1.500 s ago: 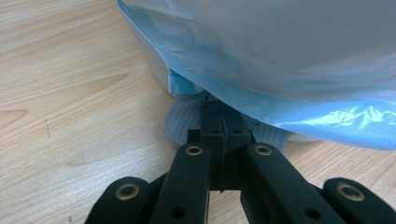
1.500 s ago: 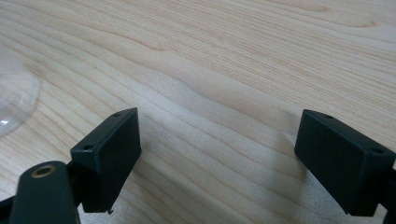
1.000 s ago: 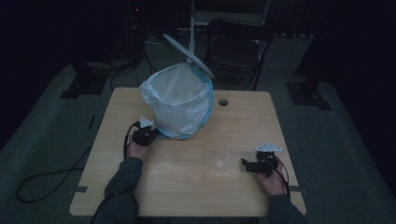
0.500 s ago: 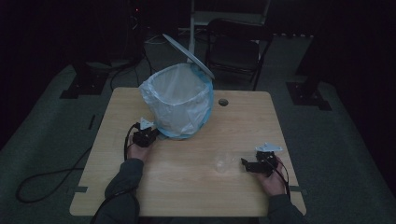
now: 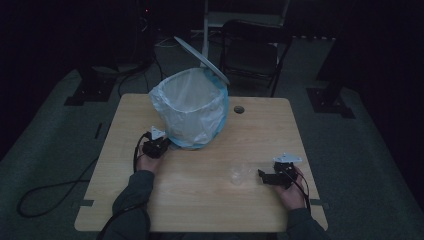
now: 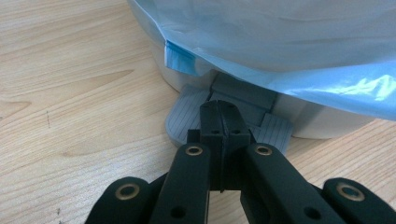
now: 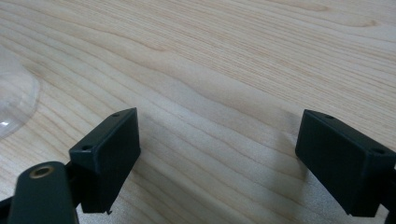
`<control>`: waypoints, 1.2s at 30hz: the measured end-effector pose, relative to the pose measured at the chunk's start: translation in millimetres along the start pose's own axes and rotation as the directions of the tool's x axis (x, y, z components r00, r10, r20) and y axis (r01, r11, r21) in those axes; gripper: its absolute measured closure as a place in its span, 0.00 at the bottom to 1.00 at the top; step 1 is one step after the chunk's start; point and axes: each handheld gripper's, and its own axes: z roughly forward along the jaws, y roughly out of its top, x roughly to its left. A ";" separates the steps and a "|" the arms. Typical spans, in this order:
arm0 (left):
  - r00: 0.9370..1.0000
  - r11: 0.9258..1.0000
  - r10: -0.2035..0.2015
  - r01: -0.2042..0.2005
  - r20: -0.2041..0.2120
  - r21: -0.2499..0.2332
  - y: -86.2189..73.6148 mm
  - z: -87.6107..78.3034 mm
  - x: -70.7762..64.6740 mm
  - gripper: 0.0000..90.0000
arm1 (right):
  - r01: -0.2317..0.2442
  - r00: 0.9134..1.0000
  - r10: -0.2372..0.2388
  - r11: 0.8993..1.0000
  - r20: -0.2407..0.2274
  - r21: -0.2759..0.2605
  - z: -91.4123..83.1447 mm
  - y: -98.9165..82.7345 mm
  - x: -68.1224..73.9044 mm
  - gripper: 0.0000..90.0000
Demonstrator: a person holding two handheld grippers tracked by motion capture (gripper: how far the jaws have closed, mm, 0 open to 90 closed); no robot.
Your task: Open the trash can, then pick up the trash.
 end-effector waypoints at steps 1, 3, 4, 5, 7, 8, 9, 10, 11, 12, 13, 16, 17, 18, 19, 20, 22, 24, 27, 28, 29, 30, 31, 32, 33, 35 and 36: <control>1.000 1.000 -0.002 0.002 0.002 0.000 0.0 0.0 0.3 1.00 | 0.000 1.000 0.000 1.000 0.000 0.000 0.0 0.0 0.1 0.15; 1.000 1.000 -0.002 0.002 0.003 0.000 0.0 0.0 0.4 1.00 | 0.000 1.000 0.000 1.000 -0.001 -0.001 -0.1 0.0 0.2 0.15; 1.000 1.000 -0.002 0.002 0.002 0.000 0.0 0.0 0.3 1.00 | 0.000 1.000 0.000 1.000 -0.001 -0.001 -0.1 0.0 0.2 0.15; 1.000 1.000 -0.003 0.003 0.003 0.000 0.0 0.0 0.4 1.00 | 0.000 1.000 0.000 1.000 -0.001 -0.001 -0.1 -0.1 0.2 0.15; 1.000 1.000 -0.002 0.002 0.001 0.000 0.0 0.0 0.2 1.00 | 0.000 1.000 0.000 1.000 -0.001 -0.001 -0.1 0.0 0.2 0.15; 1.000 1.000 -0.002 0.002 0.000 0.001 0.0 0.0 0.1 1.00 | 0.000 1.000 0.000 1.000 -0.001 -0.001 -0.1 -0.1 0.2 0.15; 1.000 1.000 -0.003 0.003 0.003 0.000 0.0 0.1 0.4 1.00 | 0.000 1.000 0.000 1.000 -0.001 -0.001 -0.1 0.0 0.2 0.15; 1.000 1.000 -0.003 0.003 0.002 0.000 0.0 0.0 0.4 1.00 | 0.000 1.000 0.000 1.000 -0.001 -0.001 -0.1 0.0 0.2 0.15; 1.000 1.000 -0.002 0.002 0.002 0.000 0.0 0.0 0.3 1.00 | 0.000 1.000 0.000 1.000 -0.001 -0.001 -0.1 0.0 0.2 0.15; 1.000 1.000 -0.003 0.003 0.002 0.000 0.0 0.0 0.2 1.00 | -0.001 1.000 0.001 1.000 -0.001 -0.001 -0.2 -0.1 0.3 0.16; 1.000 1.000 -0.003 0.003 0.002 0.000 0.0 0.0 0.2 1.00 | -0.001 1.000 0.001 1.000 -0.001 -0.001 -0.2 -0.1 0.3 0.16; 1.000 1.000 -0.006 0.006 0.001 0.000 0.0 0.0 0.3 1.00 | -0.001 1.000 0.001 1.000 -0.001 -0.007 -2.0 -0.8 1.2 0.22; 1.000 1.000 -0.009 0.009 0.002 0.000 0.0 0.1 0.4 1.00 | -0.001 1.000 0.001 1.000 -0.002 -0.006 -2.4 -0.7 1.2 0.24; 1.000 1.000 -0.010 0.010 0.004 0.000 0.0 0.1 0.5 1.00 | -0.002 1.000 0.002 1.000 -0.001 -0.005 -2.8 -0.6 1.1 0.25; 1.000 1.000 -0.010 0.010 0.004 0.000 0.0 0.1 0.5 1.00 | -0.002 1.000 0.002 1.000 -0.001 -0.002 -3.1 -0.3 1.0 0.26; 1.000 1.000 -0.011 0.011 0.006 -0.001 0.0 0.1 0.8 1.00 | -0.003 1.000 0.003 1.000 0.000 0.002 -3.4 0.3 0.7 0.27; 1.000 1.000 -0.011 0.011 0.005 0.000 0.0 0.1 0.7 1.00 | -0.014 1.000 0.014 1.000 0.001 0.004 -4.8 0.5 0.5 0.32; 1.000 1.000 -0.011 0.011 0.002 0.000 0.0 0.1 0.3 1.00 | -0.029 1.000 0.029 1.000 -0.002 0.000 -7.4 0.7 -0.5 0.34; 1.000 1.000 -0.014 0.014 0.006 -0.001 0.0 0.1 0.8 1.00 | -0.033 0.999 0.033 0.999 0.010 -0.015 -11.9 1.8 -1.1 0.36; 1.000 1.000 -0.015 0.015 0.008 -0.002 -0.1 0.2 1.3 1.00 | -0.039 0.999 0.039 0.999 0.012 -0.022 -14.8 2.5 -1.1 0.37; 1.000 1.000 -0.015 0.015 0.007 -0.001 0.0 0.2 1.3 1.00 | -0.044 0.999 0.045 0.998 0.009 -0.036 -21.1 3.5 -0.4 0.38; 1.000 1.000 -0.015 0.015 0.007 -0.001 0.0 0.2 1.3 1.00 | -0.046 0.999 0.047 0.998 0.008 -0.039 -24.2 4.1 0.2 0.39; 1.000 1.000 -0.015 0.015 0.008 -0.002 -0.1 0.2 1.3 1.00 | -0.046 0.999 0.047 0.998 0.012 -0.048 -27.4 4.7 0.7 0.39; 1.000 1.000 -0.016 0.016 0.008 -0.002 -0.1 0.2 1.4 1.00 | -0.047 0.999 0.047 0.998 0.013 -0.053 -29.8 5.4 1.0 0.40; 1.000 1.000 -0.015 0.015 0.007 -0.002 -0.1 0.2 1.3 1.00 | -0.050 0.999 0.051 0.997 0.007 -0.062 -33.5 6.8 1.5 0.42; 1.000 1.000 -0.014 0.014 0.007 -0.001 0.0 0.1 1.1 1.00 | -0.055 0.998 0.056 0.996 0.000 -0.073 -38.4 9.2 2.5 0.44; 1.000 1.000 -0.015 0.015 0.007 -0.001 0.0 0.1 1.1 1.00 | -0.055 0.998 0.055 0.995 -0.007 -0.079 -40.8 10.5 3.4 0.46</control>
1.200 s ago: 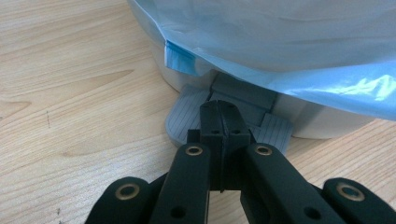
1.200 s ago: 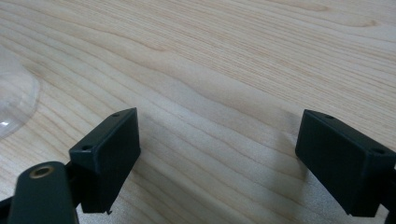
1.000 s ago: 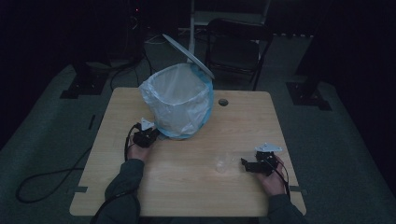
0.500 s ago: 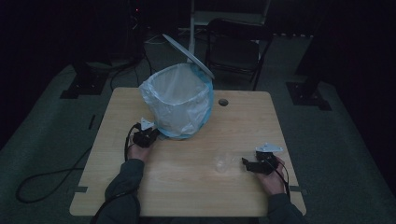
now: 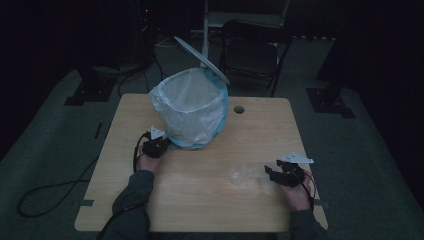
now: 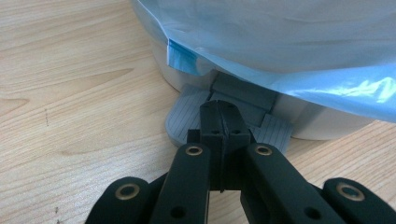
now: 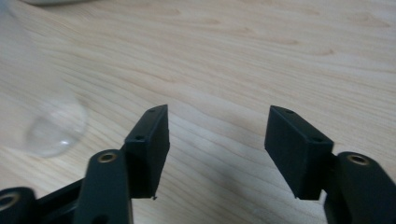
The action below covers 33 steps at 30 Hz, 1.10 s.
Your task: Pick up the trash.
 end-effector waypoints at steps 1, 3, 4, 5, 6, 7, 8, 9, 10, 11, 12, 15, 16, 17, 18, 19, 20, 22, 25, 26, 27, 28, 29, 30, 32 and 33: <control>1.000 1.000 0.000 0.000 0.000 0.000 0.0 0.0 0.1 1.00 | 0.003 1.000 -0.003 1.000 -0.006 -0.005 -2.4 1.4 1.5 0.47; 1.000 1.000 -0.002 0.002 0.001 -0.001 0.0 0.1 0.3 1.00 | 0.013 1.000 -0.013 1.000 -0.016 -0.013 -6.7 4.1 4.7 0.50; 1.000 1.000 -0.002 0.002 0.001 -0.001 0.0 0.1 0.3 1.00 | 0.022 1.000 -0.022 1.000 -0.017 -0.016 -9.4 6.0 6.7 0.51; 1.000 1.000 -0.001 0.001 0.001 -0.001 0.0 0.0 0.4 1.00 | 0.023 1.000 -0.024 1.000 -0.018 -0.019 -10.9 7.2 7.9 0.52; 1.000 1.000 -0.002 0.002 0.001 -0.001 0.0 0.1 0.3 1.00 | 0.026 0.999 -0.027 0.999 -0.022 -0.021 -13.1 8.9 9.3 0.53; 1.000 1.000 -0.001 0.001 0.001 -0.001 0.0 0.0 0.4 1.00 | 0.030 0.999 -0.030 0.999 -0.025 -0.025 -15.3 10.7 10.4 0.54; 1.000 1.000 -0.003 0.003 0.002 0.000 0.0 0.0 0.6 1.00 | 0.034 0.999 -0.035 0.999 -0.033 -0.031 -18.1 13.1 11.7 0.54; 1.000 1.000 -0.003 0.003 0.003 0.000 0.0 0.0 0.7 1.00 | 0.035 0.999 -0.036 0.999 -0.040 -0.035 -20.2 15.1 12.8 0.56; 1.000 1.000 -0.004 0.004 0.003 0.000 0.0 0.0 0.6 1.00 | 0.038 0.998 -0.040 0.998 -0.045 -0.040 -21.6 16.5 13.6 0.56; 1.000 1.000 -0.003 0.003 0.003 0.000 0.0 0.0 0.6 1.00 | 0.040 0.998 -0.042 0.998 -0.052 -0.043 -23.8 18.5 14.6 0.57; 1.000 1.000 -0.003 0.003 0.003 0.000 0.0 0.0 0.6 1.00 | 0.038 0.997 -0.041 0.998 -0.065 -0.048 -26.4 21.4 16.4 0.57; 1.000 1.000 -0.002 0.002 0.001 0.000 0.0 0.0 0.4 1.00 | 0.047 0.995 -0.052 0.997 -0.081 -0.062 -30.4 26.6 21.3 0.59; 1.000 1.000 -0.002 0.002 0.001 0.000 0.0 0.0 0.4 1.00 | 0.052 0.995 -0.057 0.996 -0.083 -0.066 -31.4 28.2 23.2 0.59; 1.000 1.000 -0.005 0.005 0.005 0.001 0.0 0.0 0.9 1.00 | 0.056 0.994 -0.062 0.996 -0.087 -0.069 -32.2 29.6 25.1 0.60; 1.000 1.000 -0.005 0.005 0.005 0.001 0.0 0.0 0.8 1.00 | 0.062 0.993 -0.069 0.995 -0.091 -0.072 -32.5 30.9 26.9 0.60; 1.000 1.000 -0.005 0.005 0.004 0.000 0.0 0.0 0.7 1.00 | 0.067 0.993 -0.074 0.995 -0.097 -0.072 -32.7 32.3 28.8 0.61; 1.000 1.000 -0.004 0.004 0.004 0.000 0.0 0.0 0.7 1.00 | 0.073 0.992 -0.081 0.995 -0.099 -0.074 -32.6 33.4 30.6 0.61; 1.000 1.000 -0.005 0.005 0.005 0.000 0.0 0.0 0.8 1.00 | 0.084 0.990 -0.092 0.994 -0.107 -0.077 -31.8 35.5 34.1 0.61; 1.000 1.000 -0.006 0.006 0.005 0.000 0.0 0.0 0.9 1.00 | 0.081 0.987 -0.091 0.994 -0.136 -0.078 -29.3 38.3 39.2 0.61; 1.000 1.000 -0.007 0.007 0.006 0.001 0.0 -0.1 1.0 1.00 | 0.081 0.985 -0.092 0.993 -0.143 -0.080 -28.2 39.1 41.2 0.61; 1.000 1.000 -0.007 0.007 0.006 0.001 0.0 -0.1 1.0 1.00 | 0.084 0.984 -0.095 0.993 -0.152 -0.081 -27.2 40.0 43.1 0.61; 1.000 1.000 -0.007 0.007 0.007 0.001 0.0 -0.1 1.1 1.00 | 0.088 0.982 -0.100 0.993 -0.158 -0.080 -25.9 40.9 45.1 0.61; 1.000 1.000 -0.007 0.007 0.007 0.001 0.0 -0.1 1.1 1.00 | 0.094 0.981 -0.106 0.992 -0.162 -0.079 -24.5 41.8 47.2 0.61; 1.000 1.000 -0.007 0.007 0.007 0.001 0.0 0.0 1.1 1.00 | 0.097 0.980 -0.109 0.992 -0.166 -0.079 -23.2 42.7 49.3 0.61; 1.000 1.000 -0.007 0.007 0.007 0.001 0.0 0.0 1.2 1.00 | 0.105 0.978 -0.117 0.991 -0.174 -0.079 -20.3 45.0 52.7 0.61; 1.000 1.000 -0.008 0.008 0.008 0.001 0.0 0.0 1.1 1.00 | 0.109 0.977 -0.122 0.991 -0.177 -0.079 -18.7 46.1 54.4 0.62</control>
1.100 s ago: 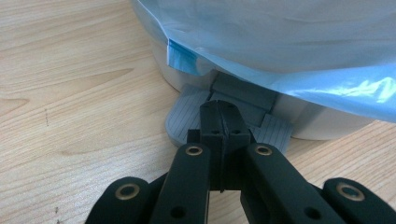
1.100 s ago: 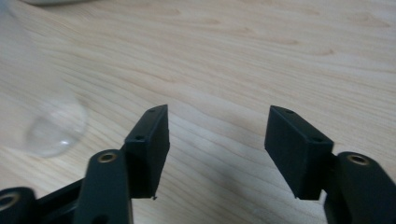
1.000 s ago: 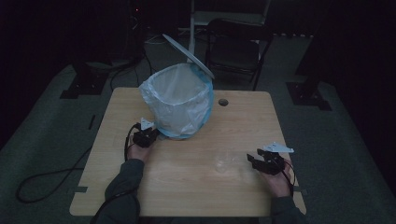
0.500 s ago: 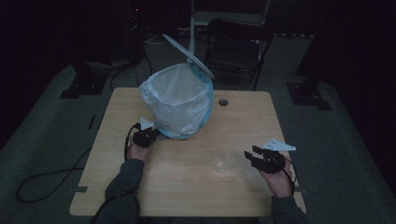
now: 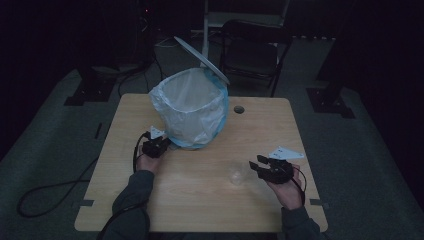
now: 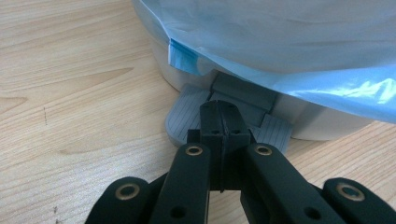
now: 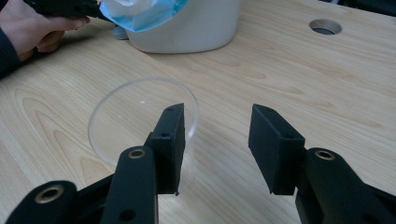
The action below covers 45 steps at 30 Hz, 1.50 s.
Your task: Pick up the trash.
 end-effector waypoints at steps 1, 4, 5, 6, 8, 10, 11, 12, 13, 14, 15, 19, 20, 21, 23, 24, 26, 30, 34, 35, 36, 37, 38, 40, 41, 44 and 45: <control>1.000 1.000 0.000 0.000 0.000 0.000 0.0 0.0 0.0 1.00 | 0.004 1.000 -0.004 1.000 -0.003 0.005 1.9 1.2 1.2 0.62; 1.000 1.000 -0.001 0.001 0.001 0.000 0.0 0.0 0.1 1.00 | 0.021 1.000 -0.021 1.000 -0.009 0.019 7.4 2.9 3.2 0.63; 1.000 1.000 -0.001 0.001 0.001 0.000 0.0 0.0 0.1 1.00 | 0.023 1.000 -0.023 0.999 -0.010 0.026 8.5 2.7 3.7 0.63; 1.000 1.000 -0.001 0.001 0.001 0.000 0.0 0.0 0.1 1.00 | 0.028 1.000 -0.028 0.999 -0.012 0.031 9.2 2.0 3.6 0.64; 1.000 1.000 -0.001 0.001 0.001 0.000 0.0 0.0 0.2 1.00 | 0.029 0.999 -0.029 0.999 -0.016 0.041 9.0 -1.1 3.2 0.65; 1.000 1.000 0.001 -0.001 -0.001 0.000 0.0 0.0 0.0 1.00 | 0.027 0.999 -0.026 0.998 -0.021 0.050 7.0 -6.0 1.9 0.67; 1.000 1.000 0.001 -0.001 -0.001 0.000 0.0 0.0 0.0 1.00 | 0.026 0.999 -0.025 0.998 -0.026 0.051 5.7 -8.9 1.1 0.67; 1.000 1.000 0.001 -0.001 0.000 0.000 0.0 0.0 0.0 1.00 | 0.022 0.999 -0.020 0.998 -0.029 0.053 4.1 -11.8 0.5 0.68; 1.000 1.000 0.001 -0.001 -0.001 0.000 0.0 0.0 -0.1 1.00 | 0.020 0.999 -0.018 0.998 -0.035 0.056 2.9 -14.7 -0.6 0.70; 1.000 1.000 0.002 -0.002 -0.002 0.000 0.0 0.0 -0.2 1.00 | 0.019 0.999 -0.017 0.998 -0.042 0.061 1.5 -17.5 -1.6 0.72; 1.000 1.000 0.002 -0.002 -0.003 0.000 0.0 0.0 -0.3 1.00 | 0.020 0.999 -0.017 0.998 -0.047 0.062 0.5 -20.3 -2.5 0.74; 1.000 1.000 0.003 -0.003 -0.003 0.000 0.0 0.0 -0.3 1.00 | 0.022 0.998 -0.017 0.997 -0.066 0.076 -2.6 -29.4 -4.5 0.80; 1.000 1.000 0.002 -0.002 -0.002 0.000 0.0 0.0 -0.3 1.00 | 0.024 0.997 -0.019 0.997 -0.070 0.079 -2.7 -31.0 -4.2 0.82; 1.000 1.000 0.002 -0.002 -0.002 0.000 0.0 0.0 -0.3 1.00 | 0.032 0.997 -0.026 0.996 -0.073 0.087 -2.8 -32.3 -4.0 0.84; 1.000 1.000 0.002 -0.002 -0.002 0.000 0.0 0.0 -0.2 1.00 | 0.046 0.996 -0.038 0.994 -0.079 0.099 -1.7 -34.6 -2.9 0.89; 1.000 1.000 0.002 -0.002 -0.002 0.000 0.0 0.0 -0.2 1.00 | 0.053 0.996 -0.044 0.993 -0.082 0.104 -0.9 -35.6 -2.1 0.90; 1.000 1.000 0.002 -0.002 -0.002 0.000 0.0 0.0 -0.2 1.00 | 0.059 0.995 -0.050 0.992 -0.085 0.108 -0.1 -37.1 -1.0 0.90; 1.000 1.000 0.003 -0.003 -0.004 0.000 0.0 0.0 -0.4 1.00 | 0.079 0.993 -0.069 0.992 -0.097 0.102 0.0 -38.5 0.1 0.90; 1.000 1.000 0.003 -0.003 -0.003 0.000 0.0 0.0 -0.3 1.00 | 0.089 0.992 -0.077 0.989 -0.098 0.119 0.4 -41.8 0.0 0.90; 1.000 1.000 0.003 -0.003 -0.004 0.000 0.0 0.0 -0.4 1.00 | 0.090 0.992 -0.078 0.988 -0.100 0.121 0.6 -42.6 -0.5 0.92; 1.000 1.000 0.004 -0.004 -0.005 -0.001 0.0 0.0 -0.6 1.00 | 0.094 0.992 -0.081 0.987 -0.100 0.127 1.1 -43.2 -0.5 0.92; 1.000 1.000 0.004 -0.004 -0.005 -0.001 0.0 0.0 -0.5 1.00 | 0.098 0.992 -0.085 0.987 -0.095 0.131 1.6 -43.5 -0.4 0.92; 1.000 1.000 0.004 -0.004 -0.005 -0.001 0.0 0.0 -0.5 1.00 | 0.098 0.992 -0.086 0.987 -0.091 0.130 2.0 -43.5 -0.5 0.94; 1.000 1.000 0.004 -0.004 -0.004 -0.001 0.0 0.0 -0.5 1.00 | 0.088 0.994 -0.080 0.988 -0.068 0.126 2.9 -42.7 -1.0 0.95; 1.000 1.000 0.004 -0.004 -0.005 -0.001 0.0 0.0 -0.5 1.00 | 0.083 0.995 -0.076 0.989 -0.059 0.121 3.3 -42.3 -1.5 0.95; 1.000 1.000 0.003 -0.003 -0.003 0.000 0.0 0.0 -0.4 1.00 | 0.074 0.997 -0.070 0.990 -0.037 0.116 4.1 -40.8 -2.3 0.96; 1.000 1.000 0.003 -0.003 -0.004 0.000 0.0 0.0 -0.4 1.00 | 0.073 0.997 -0.070 0.991 -0.033 0.112 4.2 -40.5 -2.6 0.96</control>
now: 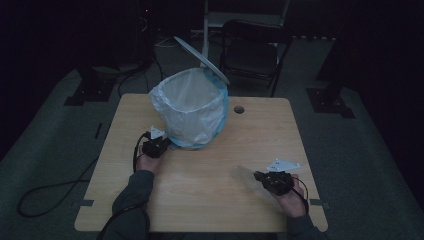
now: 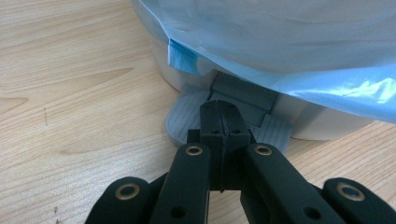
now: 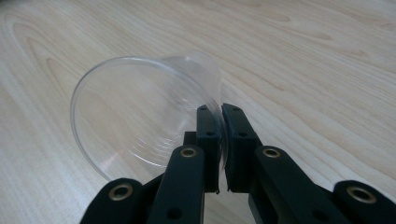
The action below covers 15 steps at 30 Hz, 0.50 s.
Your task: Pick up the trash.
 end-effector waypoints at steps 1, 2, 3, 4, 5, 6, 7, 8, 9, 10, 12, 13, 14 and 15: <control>1.000 1.000 0.000 0.000 0.001 0.000 0.0 0.0 0.1 1.00 | -0.003 1.000 0.003 1.000 0.004 -0.001 -0.1 0.2 -0.3 0.96; 1.000 1.000 0.000 0.000 0.000 0.000 0.0 0.0 0.1 1.00 | -0.005 1.000 0.005 1.000 0.008 -0.003 -0.3 0.4 -0.5 0.96; 1.000 1.000 0.000 0.000 0.000 0.000 0.0 0.0 0.1 1.00 | -0.005 1.000 0.005 1.000 0.008 -0.003 -0.3 0.4 -0.5 0.96; 1.000 1.000 0.000 0.000 0.001 0.000 0.0 0.0 0.1 1.00 | -0.007 1.000 0.007 1.000 0.011 -0.008 -0.5 0.7 -0.6 0.96; 1.000 1.000 0.000 0.000 0.000 0.000 0.0 0.0 0.0 1.00 | -0.013 1.000 0.013 1.000 0.017 -0.013 -1.2 1.4 -0.8 0.96; 1.000 1.000 0.000 0.000 0.000 0.000 0.0 0.0 0.0 1.00 | -0.011 1.000 0.011 1.000 0.020 -0.017 -1.5 1.8 -1.2 0.96; 1.000 1.000 0.000 0.000 0.000 0.000 0.0 0.0 0.0 1.00 | -0.014 1.000 0.015 1.000 0.024 -0.021 -2.3 2.6 -1.3 0.96; 1.000 1.000 0.000 0.000 0.000 0.000 0.0 0.0 0.0 1.00 | -0.015 1.000 0.016 1.000 0.026 -0.025 -2.7 3.2 -1.4 0.96; 1.000 1.000 0.000 0.000 0.000 0.000 0.0 0.0 0.0 1.00 | -0.014 0.999 0.015 0.999 0.030 -0.031 -3.5 4.3 -1.7 0.96; 1.000 1.000 0.000 0.000 0.000 0.000 0.0 0.0 0.0 1.00 | -0.016 0.999 0.018 0.999 0.032 -0.033 -4.1 5.1 -1.8 0.96; 1.000 1.000 0.000 0.000 0.000 0.000 0.0 0.0 0.0 1.00 | -0.019 0.999 0.021 0.999 0.045 -0.041 -5.4 7.7 -2.2 0.96; 1.000 1.000 0.000 0.000 0.000 0.000 0.0 0.0 0.0 1.00 | -0.022 0.999 0.024 0.999 0.049 -0.042 -5.9 8.9 -2.4 0.96; 1.000 1.000 -0.001 0.001 0.000 0.000 0.0 0.0 0.0 1.00 | -0.021 0.998 0.024 0.999 0.053 -0.044 -6.2 9.7 -2.8 0.96; 1.000 1.000 0.000 0.000 0.001 0.000 0.0 0.0 0.1 1.00 | -0.025 0.998 0.028 0.999 0.056 -0.048 -6.9 11.0 -3.0 0.96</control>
